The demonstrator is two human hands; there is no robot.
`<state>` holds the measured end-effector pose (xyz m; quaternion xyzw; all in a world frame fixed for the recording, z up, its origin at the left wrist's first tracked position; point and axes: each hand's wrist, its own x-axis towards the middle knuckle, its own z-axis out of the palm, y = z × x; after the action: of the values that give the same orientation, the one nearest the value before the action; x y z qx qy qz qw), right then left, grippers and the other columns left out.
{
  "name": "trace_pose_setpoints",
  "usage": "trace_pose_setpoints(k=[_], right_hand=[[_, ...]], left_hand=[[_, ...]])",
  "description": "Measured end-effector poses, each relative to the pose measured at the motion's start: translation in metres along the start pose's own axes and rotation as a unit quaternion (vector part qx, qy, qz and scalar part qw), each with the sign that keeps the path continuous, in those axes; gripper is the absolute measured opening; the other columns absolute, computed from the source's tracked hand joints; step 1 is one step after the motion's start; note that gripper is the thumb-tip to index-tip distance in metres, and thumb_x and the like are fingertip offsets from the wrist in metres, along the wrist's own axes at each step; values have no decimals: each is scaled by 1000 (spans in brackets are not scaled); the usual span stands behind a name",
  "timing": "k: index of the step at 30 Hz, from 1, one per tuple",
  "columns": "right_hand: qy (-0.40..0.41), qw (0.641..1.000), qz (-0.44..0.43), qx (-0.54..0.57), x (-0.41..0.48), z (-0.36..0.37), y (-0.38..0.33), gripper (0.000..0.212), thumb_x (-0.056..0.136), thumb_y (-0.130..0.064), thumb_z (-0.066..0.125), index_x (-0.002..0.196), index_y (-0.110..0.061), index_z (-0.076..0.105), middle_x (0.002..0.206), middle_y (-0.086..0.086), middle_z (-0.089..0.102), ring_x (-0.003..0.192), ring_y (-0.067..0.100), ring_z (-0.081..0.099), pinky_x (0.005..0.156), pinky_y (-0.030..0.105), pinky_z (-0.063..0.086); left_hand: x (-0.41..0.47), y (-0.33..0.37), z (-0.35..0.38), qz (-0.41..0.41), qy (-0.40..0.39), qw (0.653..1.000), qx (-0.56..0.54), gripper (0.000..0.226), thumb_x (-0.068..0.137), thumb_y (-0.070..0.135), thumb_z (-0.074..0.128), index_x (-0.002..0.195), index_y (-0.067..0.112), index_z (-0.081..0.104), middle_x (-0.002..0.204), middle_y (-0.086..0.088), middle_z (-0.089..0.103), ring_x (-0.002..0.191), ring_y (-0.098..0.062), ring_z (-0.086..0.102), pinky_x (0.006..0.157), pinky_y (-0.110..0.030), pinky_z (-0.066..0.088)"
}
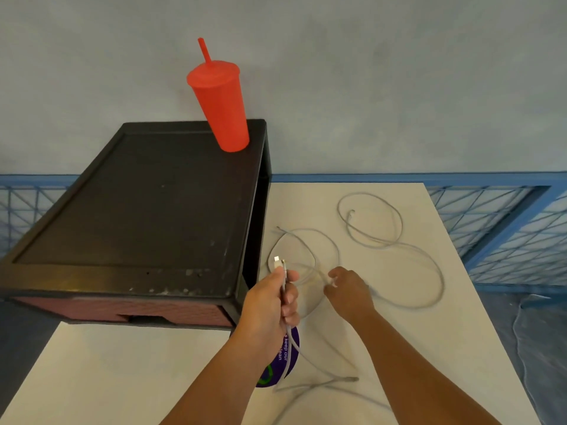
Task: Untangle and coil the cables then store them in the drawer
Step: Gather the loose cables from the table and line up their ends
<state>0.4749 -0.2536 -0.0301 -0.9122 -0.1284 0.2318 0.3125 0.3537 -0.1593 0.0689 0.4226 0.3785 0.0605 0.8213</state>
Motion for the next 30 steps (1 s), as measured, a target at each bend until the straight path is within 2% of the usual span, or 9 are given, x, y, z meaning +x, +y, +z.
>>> trace_pose_setpoints(k=[5, 9, 14, 16, 20, 24, 30], right_hand=[[55, 998, 7, 20, 24, -5, 0, 30, 86, -17, 51, 115, -12, 57, 118, 13, 55, 99, 29, 58, 79, 28, 43], [99, 994, -20, -39, 50, -21, -4, 32, 88, -16, 50, 119, -9, 56, 125, 17, 48, 111, 36, 49, 97, 37, 36], [74, 993, -18, -87, 80, -32, -7, 41, 90, -16, 47, 129, -6, 48, 136, 17, 42, 126, 37, 38, 104, 39, 33], [67, 992, -19, -109, 87, -32, -6, 38, 91, -13, 43, 128, -4, 47, 136, 17, 42, 126, 36, 38, 101, 38, 36], [74, 987, -25, -140, 94, -30, -5, 32, 90, -6, 42, 121, -3, 50, 126, 16, 48, 112, 33, 52, 89, 36, 43], [49, 987, -21, -151, 91, -29, -5, 36, 82, 0, 48, 117, -4, 51, 106, 15, 62, 97, 29, 60, 73, 29, 46], [16, 989, -1, -144, 59, -35, 1, 30, 87, -14, 46, 116, -10, 51, 106, 12, 64, 97, 28, 60, 79, 33, 49]], left_hand=[[10, -2, -2, -10, 4, 1000, -6, 34, 100, 28, 35, 78, 9, 54, 44, 4, 37, 34, -6, 27, 36, -18, 22], [17, -1, 0, -15, 10, 1000, -10, 34, 99, 27, 36, 77, 9, 54, 44, 3, 37, 34, -6, 27, 36, -18, 23], [31, 2, 6, -16, 18, 1000, -15, 36, 100, 24, 35, 75, 8, 55, 42, 3, 38, 32, -6, 28, 35, -19, 23], [37, 2, 6, -13, 18, 1000, -15, 35, 100, 25, 34, 77, 8, 55, 43, 3, 38, 32, -6, 28, 35, -19, 23], [44, 2, 5, -13, 20, 1000, -18, 35, 100, 25, 35, 77, 9, 56, 44, 3, 39, 33, -6, 28, 35, -19, 24], [44, 0, 7, -19, 34, 999, -14, 35, 100, 26, 35, 77, 9, 56, 43, 3, 38, 32, -6, 27, 34, -18, 23], [28, -1, 9, -20, 37, 999, -17, 35, 100, 25, 36, 77, 8, 56, 42, 3, 38, 32, -6, 27, 34, -18, 22]])
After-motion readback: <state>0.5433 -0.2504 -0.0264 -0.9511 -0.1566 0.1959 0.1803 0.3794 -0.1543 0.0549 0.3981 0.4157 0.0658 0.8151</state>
